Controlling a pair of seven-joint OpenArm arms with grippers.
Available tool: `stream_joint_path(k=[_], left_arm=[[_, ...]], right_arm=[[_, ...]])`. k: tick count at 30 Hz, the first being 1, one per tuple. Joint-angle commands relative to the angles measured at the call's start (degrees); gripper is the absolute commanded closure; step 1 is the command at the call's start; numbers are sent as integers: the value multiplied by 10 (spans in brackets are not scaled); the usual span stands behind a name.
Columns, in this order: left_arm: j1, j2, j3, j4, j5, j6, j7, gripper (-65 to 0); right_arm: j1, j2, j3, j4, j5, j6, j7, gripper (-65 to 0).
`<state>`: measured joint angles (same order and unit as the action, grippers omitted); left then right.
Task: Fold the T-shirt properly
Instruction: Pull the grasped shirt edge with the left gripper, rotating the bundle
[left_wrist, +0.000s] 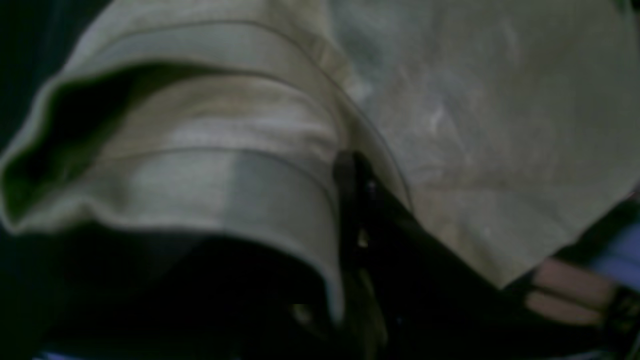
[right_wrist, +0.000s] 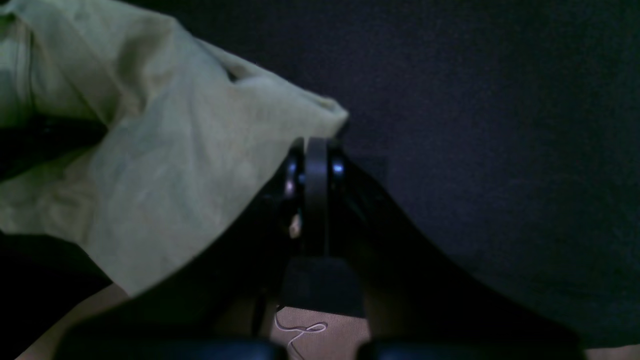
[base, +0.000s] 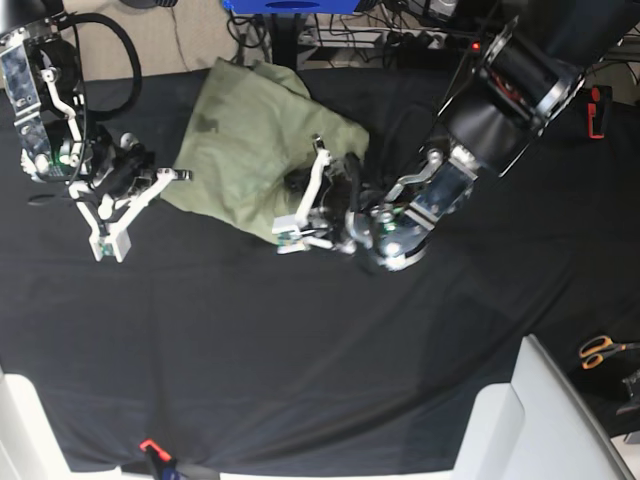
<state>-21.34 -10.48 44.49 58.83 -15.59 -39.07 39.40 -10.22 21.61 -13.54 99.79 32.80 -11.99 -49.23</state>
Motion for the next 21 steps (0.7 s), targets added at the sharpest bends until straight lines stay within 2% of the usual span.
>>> stream_joint_path(k=[1, 4, 10, 12, 14, 17, 21], left_arm=[[-10, 1, 14, -8, 83, 22, 33, 0], [-27, 19, 37, -13, 162, 22, 25, 0], [-53, 45, 43, -15, 262, 19, -33, 0], [-55, 48, 52, -15, 298, -6, -52, 0], [-61, 58, 83, -15, 334, -9, -67, 0], [-66, 61, 135, -14, 363, -9, -77, 0], [-68, 62, 157, -13, 380, -9, -128, 0]], right_arm=[[5, 5, 4, 10, 1, -1, 7, 0], [6, 5, 8, 9, 1, -4, 7, 0], [6, 5, 26, 9, 0, -5, 7, 0], [6, 5, 37, 9, 0, -5, 2, 0], [6, 4, 51, 9, 0, -5, -13, 0], [8, 4, 66, 9, -1, -5, -22, 0], [7, 4, 85, 9, -1, -5, -22, 0]])
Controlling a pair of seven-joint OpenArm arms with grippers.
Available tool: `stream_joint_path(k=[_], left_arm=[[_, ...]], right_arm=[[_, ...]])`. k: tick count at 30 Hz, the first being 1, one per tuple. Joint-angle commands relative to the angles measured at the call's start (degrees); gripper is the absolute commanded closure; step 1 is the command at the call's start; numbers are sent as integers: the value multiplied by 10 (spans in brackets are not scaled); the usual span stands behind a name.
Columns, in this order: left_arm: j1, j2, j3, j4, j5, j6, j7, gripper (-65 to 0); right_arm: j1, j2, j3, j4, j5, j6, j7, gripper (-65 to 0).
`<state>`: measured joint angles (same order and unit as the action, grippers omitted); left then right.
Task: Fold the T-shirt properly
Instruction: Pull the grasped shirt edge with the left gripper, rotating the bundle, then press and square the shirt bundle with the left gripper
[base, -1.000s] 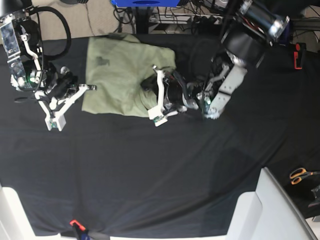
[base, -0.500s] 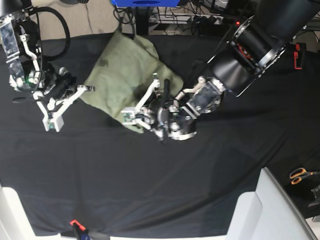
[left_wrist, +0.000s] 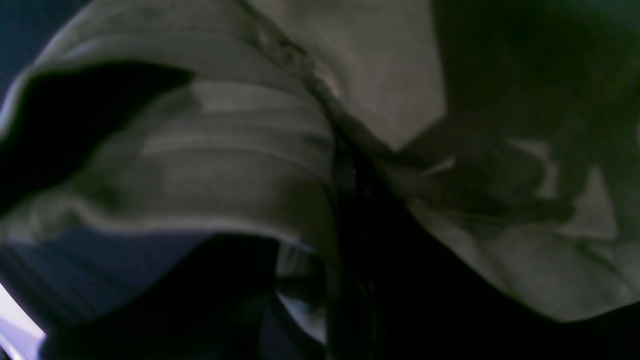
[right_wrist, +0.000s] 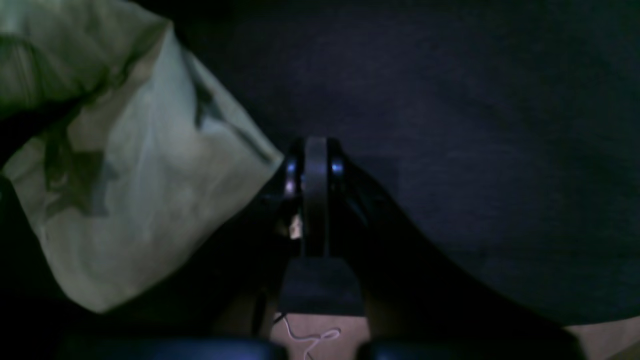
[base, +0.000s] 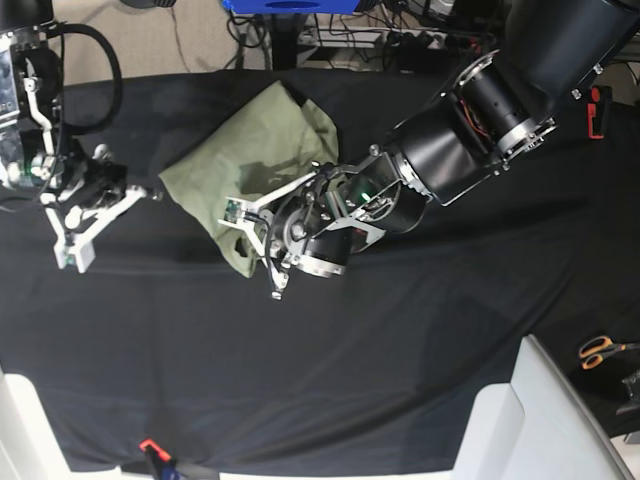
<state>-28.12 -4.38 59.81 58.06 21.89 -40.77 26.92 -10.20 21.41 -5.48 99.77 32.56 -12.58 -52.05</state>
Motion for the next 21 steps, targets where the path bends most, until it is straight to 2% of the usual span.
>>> stream_joint_path(k=[1, 9, 17, 19, 21], left_arm=[[-6, 1, 6, -5, 7, 8, -19, 0], [-10, 6, 7, -6, 7, 8, -121, 0], [-11, 18, 8, -6, 7, 8, -183, 0], [-20, 19, 32, -6, 7, 8, -186, 0], [-43, 17, 85, -11, 7, 8, -186, 0]], right_arm=[[7, 6, 4, 9, 1, 1, 7, 0], [6, -15, 12, 2, 0, 1, 7, 0], [7, -30, 23, -56, 0, 0, 23, 0], [0, -36, 53, -57, 1, -5, 39, 0], [-5, -50, 82, -55, 1, -18, 44, 0]])
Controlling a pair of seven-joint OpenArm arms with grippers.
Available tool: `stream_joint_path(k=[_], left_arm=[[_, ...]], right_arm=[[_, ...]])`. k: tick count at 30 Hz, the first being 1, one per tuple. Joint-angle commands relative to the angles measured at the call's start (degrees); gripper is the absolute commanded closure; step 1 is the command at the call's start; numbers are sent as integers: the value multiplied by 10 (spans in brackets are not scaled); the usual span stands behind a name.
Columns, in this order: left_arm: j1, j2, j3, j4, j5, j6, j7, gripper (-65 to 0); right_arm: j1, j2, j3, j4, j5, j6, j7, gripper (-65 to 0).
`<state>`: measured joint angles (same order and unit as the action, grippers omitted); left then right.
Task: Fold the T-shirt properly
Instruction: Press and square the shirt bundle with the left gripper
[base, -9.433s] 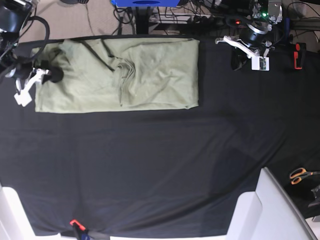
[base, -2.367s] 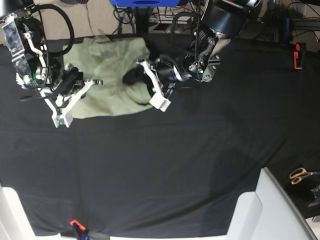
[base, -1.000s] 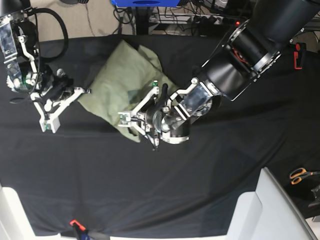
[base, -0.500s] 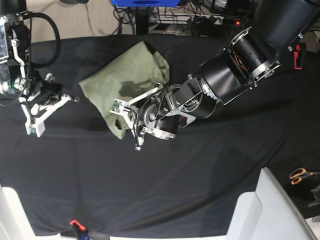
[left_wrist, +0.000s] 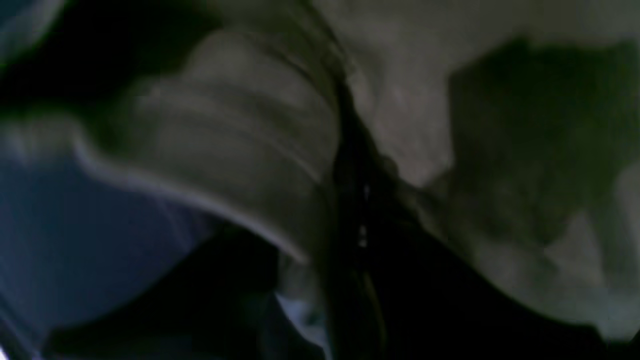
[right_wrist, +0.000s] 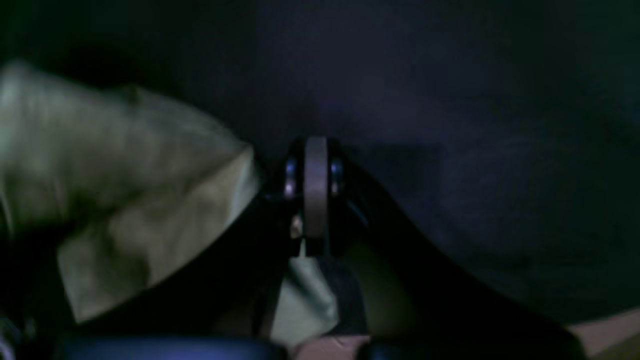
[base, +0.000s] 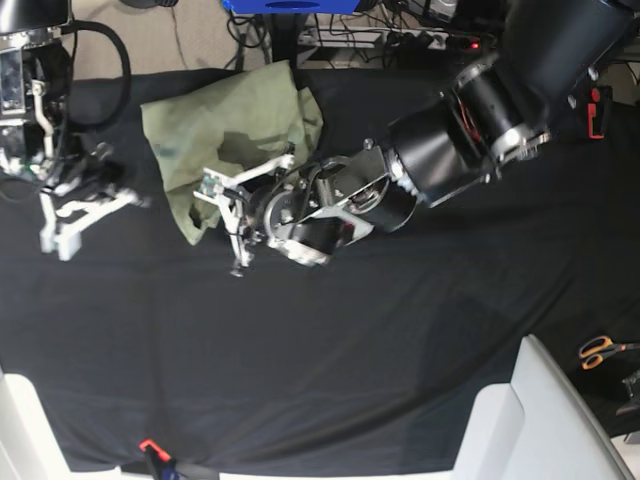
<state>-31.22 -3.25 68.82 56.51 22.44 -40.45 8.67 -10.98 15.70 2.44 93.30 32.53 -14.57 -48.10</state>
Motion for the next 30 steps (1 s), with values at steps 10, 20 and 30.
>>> stream_joint_path(k=[10, 20, 30], left_arm=[[-89, -11, 45, -51, -1, 4, -36, 0], [-119, -14, 47, -55, 2, 4, -76, 0], [-120, 24, 96, -93, 1, 4, -96, 0]], right_arm=[[1, -1, 48, 9, 0, -1, 3, 0], [3, -25, 72, 12, 1, -4, 1, 0], [-11, -34, 81, 12, 0, -4, 4, 0]])
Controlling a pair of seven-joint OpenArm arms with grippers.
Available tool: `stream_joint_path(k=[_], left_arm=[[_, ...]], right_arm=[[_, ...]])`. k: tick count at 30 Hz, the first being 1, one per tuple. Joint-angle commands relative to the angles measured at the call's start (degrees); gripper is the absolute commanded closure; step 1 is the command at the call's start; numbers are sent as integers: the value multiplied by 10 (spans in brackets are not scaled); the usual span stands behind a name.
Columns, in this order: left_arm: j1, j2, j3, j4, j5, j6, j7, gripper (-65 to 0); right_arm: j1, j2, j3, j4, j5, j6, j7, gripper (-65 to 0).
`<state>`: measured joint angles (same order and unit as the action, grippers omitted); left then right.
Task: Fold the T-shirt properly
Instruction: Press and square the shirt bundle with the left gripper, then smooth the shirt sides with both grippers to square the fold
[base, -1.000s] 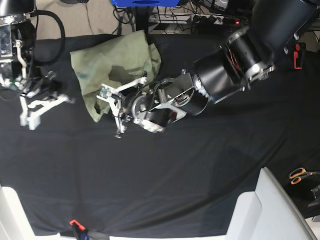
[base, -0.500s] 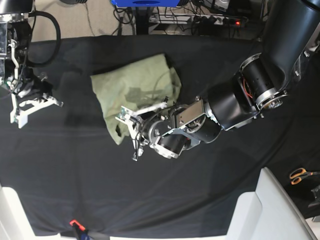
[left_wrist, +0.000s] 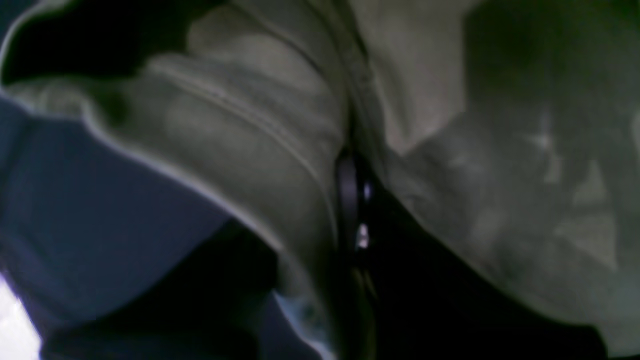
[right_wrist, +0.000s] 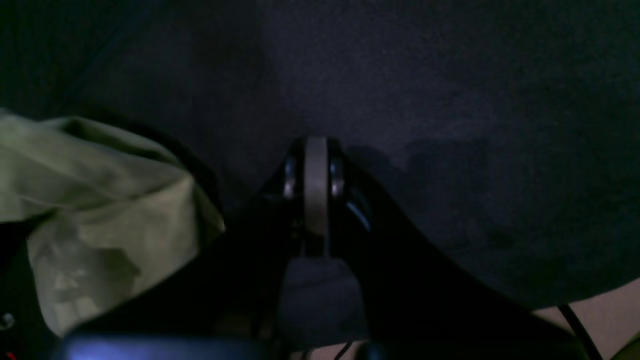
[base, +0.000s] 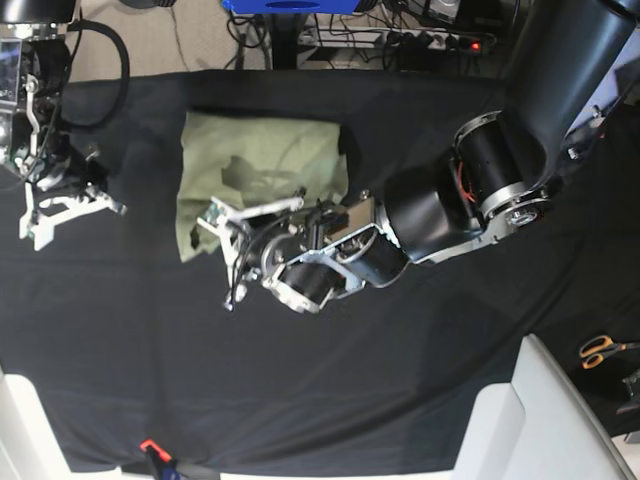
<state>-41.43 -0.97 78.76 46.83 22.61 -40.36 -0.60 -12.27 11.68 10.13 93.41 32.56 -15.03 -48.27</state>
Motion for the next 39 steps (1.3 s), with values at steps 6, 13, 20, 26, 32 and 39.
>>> stream_joint_path(k=[6, 13, 20, 26, 32, 39], left_arm=[[-17, 9, 3, -2, -6, 4, -2, 0], [-12, 12, 2, -2, -2, 4, -2, 0], [-14, 14, 2, -2, -1, 4, 6, 0], [-27, 14, 1, -2, -5, 4, 45, -247], [-51, 14, 1, 3, -8, 4, 47, -472], [-71, 22, -97, 19, -8, 4, 48, -477]], right_arm=[[-3, 7, 4, 11, 0, 0, 6, 0], [-6, 7, 4, 11, 0, 0, 7, 0], [-6, 7, 4, 11, 0, 0, 7, 0], [-6, 7, 4, 11, 0, 0, 7, 0], [-6, 7, 0, 11, 0, 0, 7, 0], [-7, 7, -2, 11, 0, 3, 6, 0]])
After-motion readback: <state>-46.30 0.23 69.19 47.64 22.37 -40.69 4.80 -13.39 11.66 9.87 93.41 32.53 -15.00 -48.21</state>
